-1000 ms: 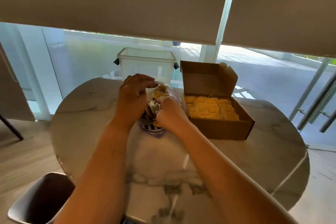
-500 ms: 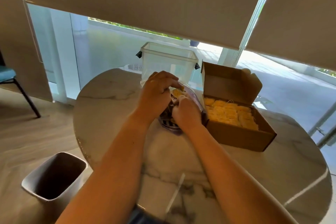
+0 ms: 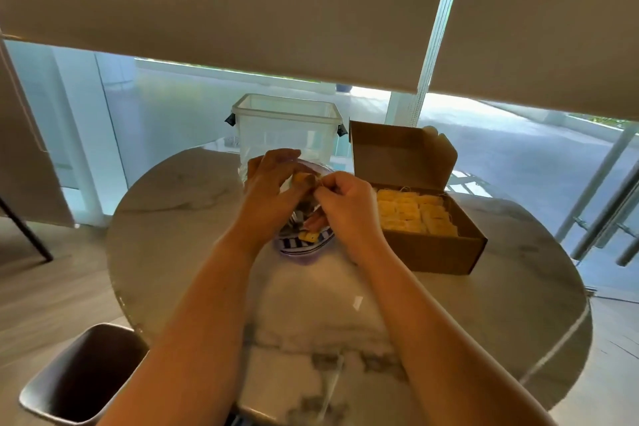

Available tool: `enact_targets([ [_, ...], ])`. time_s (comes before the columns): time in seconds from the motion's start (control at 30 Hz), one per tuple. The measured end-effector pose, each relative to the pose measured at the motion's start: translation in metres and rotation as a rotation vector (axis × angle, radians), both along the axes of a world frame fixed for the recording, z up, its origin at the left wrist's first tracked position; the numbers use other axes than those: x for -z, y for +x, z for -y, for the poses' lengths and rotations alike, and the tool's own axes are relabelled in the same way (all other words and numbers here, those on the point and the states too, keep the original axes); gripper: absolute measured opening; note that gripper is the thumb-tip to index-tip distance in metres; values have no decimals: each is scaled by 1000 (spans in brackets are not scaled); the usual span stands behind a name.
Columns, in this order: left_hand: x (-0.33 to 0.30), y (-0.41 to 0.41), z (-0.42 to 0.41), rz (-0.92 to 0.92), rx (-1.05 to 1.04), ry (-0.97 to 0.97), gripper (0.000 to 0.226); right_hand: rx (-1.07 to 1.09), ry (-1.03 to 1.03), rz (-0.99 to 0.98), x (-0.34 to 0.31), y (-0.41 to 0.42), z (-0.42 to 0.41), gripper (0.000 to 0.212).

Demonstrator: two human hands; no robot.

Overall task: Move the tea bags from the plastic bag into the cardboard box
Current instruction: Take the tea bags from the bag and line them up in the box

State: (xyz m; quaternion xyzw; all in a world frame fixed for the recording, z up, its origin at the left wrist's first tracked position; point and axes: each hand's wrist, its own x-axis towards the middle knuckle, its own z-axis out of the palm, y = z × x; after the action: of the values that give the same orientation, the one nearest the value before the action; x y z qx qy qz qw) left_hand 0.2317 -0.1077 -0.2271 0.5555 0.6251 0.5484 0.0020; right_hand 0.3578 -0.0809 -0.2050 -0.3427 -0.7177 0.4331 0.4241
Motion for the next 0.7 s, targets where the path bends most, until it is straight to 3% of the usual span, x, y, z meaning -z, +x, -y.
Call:
enact_targets([
  [0.2,-5,2,1,139,43,85,6,28,-37,-67,-3,3,-4,13],
  [0.47,1,1,-4,-75,-74,119,7,-67,-25,16,-11,13,-8,2],
  [0.7,0,5,-2,-178,-102,237,23,-82,-1,-37,-21,24,-12,17],
])
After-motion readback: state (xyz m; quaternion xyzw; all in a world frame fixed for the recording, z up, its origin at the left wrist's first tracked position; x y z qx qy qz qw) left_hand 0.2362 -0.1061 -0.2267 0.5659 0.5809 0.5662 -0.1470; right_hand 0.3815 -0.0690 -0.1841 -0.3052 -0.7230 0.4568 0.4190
